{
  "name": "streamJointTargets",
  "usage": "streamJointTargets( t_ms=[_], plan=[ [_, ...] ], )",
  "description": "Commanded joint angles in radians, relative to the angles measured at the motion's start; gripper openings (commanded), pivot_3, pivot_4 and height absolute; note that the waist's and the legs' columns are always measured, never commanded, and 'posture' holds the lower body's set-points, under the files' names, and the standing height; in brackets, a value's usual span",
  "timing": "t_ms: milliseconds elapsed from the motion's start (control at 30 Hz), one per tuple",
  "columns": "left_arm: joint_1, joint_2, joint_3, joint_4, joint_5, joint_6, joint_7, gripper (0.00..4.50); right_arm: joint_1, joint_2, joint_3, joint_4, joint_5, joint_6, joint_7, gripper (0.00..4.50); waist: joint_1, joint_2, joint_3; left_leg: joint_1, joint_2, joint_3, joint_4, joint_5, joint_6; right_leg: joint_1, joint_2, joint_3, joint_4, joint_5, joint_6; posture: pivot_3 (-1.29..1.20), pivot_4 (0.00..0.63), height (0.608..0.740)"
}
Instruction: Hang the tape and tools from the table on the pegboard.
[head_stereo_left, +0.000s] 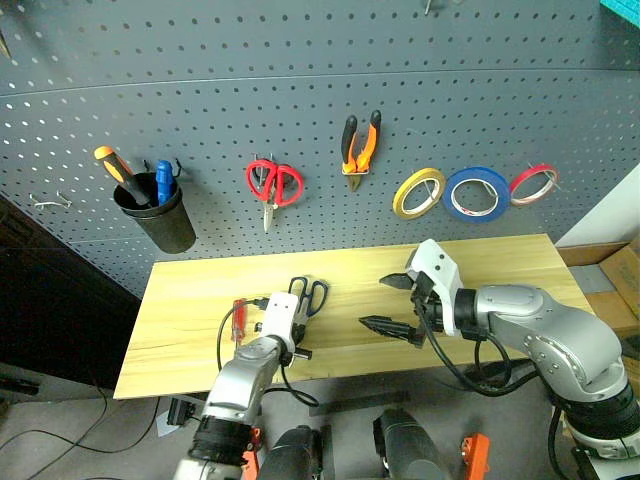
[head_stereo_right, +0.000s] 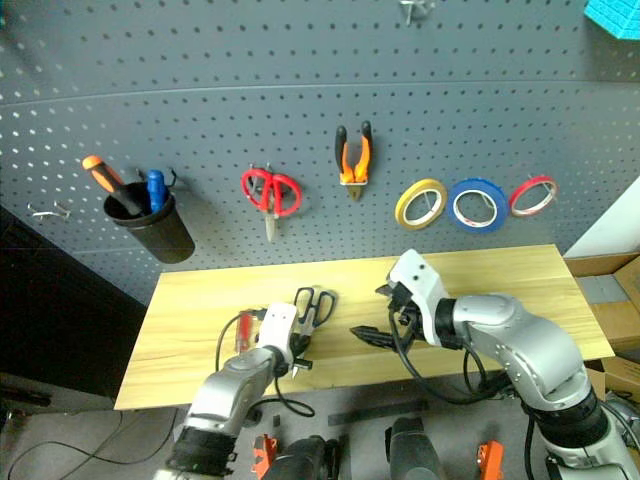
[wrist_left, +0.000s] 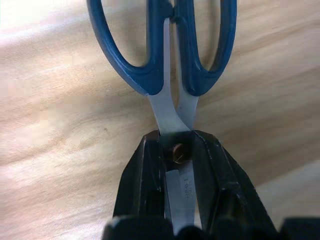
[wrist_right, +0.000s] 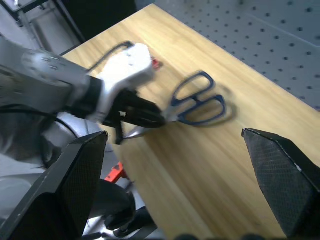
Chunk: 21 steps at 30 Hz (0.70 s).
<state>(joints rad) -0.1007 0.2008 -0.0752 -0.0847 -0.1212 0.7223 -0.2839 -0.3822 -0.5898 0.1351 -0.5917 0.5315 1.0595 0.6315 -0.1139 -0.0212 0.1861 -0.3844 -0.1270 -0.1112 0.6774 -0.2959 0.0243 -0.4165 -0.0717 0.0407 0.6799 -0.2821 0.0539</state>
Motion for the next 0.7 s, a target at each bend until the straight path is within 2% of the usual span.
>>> streamJointTargets(
  t_ms=[33,167,367,533,700],
  plan=[
    [0.043,0.064,0.060,-0.221,-0.088,-0.129,-0.128,0.47,-0.015,-0.016,-0.060,-0.052,0.012,-0.069,0.011,4.50,0.001,0.000,0.000,0.000,0.000,0.000,0.000,0.000,0.000,0.000,0.000,0.000,0.000,0.000,0.000,-0.26,0.201,0.740],
    [0.094,0.138,0.142,-0.381,-0.140,-0.191,-0.182,0.43,-0.003,-0.027,-0.086,-0.074,0.008,-0.148,0.026,4.50,0.001,0.000,0.000,0.000,0.000,0.000,0.000,0.000,0.000,0.000,0.000,0.000,-0.001,0.000,0.000,-0.24,0.198,0.740],
    [0.094,0.192,0.241,-0.544,-0.210,-0.221,-0.195,0.43,0.036,-0.032,-0.087,-0.066,-0.009,-0.306,0.075,4.50,0.009,0.000,0.000,0.000,0.000,0.000,-0.001,-0.001,0.000,0.001,0.000,-0.001,-0.001,0.000,0.000,-0.21,0.186,0.740],
    [-0.013,0.132,0.270,-0.479,-0.232,-0.203,-0.097,0.43,-0.005,-0.016,-0.071,-0.003,-0.024,-0.343,0.072,4.50,0.024,0.000,0.000,0.001,0.000,0.000,0.000,0.000,0.000,0.002,0.000,-0.001,-0.001,0.000,0.000,-0.19,0.171,0.740],
    [-0.074,0.133,0.235,-0.409,-0.220,-0.207,-0.102,0.43,-0.037,-0.015,-0.064,0.019,-0.029,-0.350,0.077,4.50,0.027,0.000,0.000,0.001,0.000,0.001,0.000,0.000,0.000,0.002,0.000,-0.001,-0.001,0.001,0.000,-0.20,0.173,0.740]
  ],
)
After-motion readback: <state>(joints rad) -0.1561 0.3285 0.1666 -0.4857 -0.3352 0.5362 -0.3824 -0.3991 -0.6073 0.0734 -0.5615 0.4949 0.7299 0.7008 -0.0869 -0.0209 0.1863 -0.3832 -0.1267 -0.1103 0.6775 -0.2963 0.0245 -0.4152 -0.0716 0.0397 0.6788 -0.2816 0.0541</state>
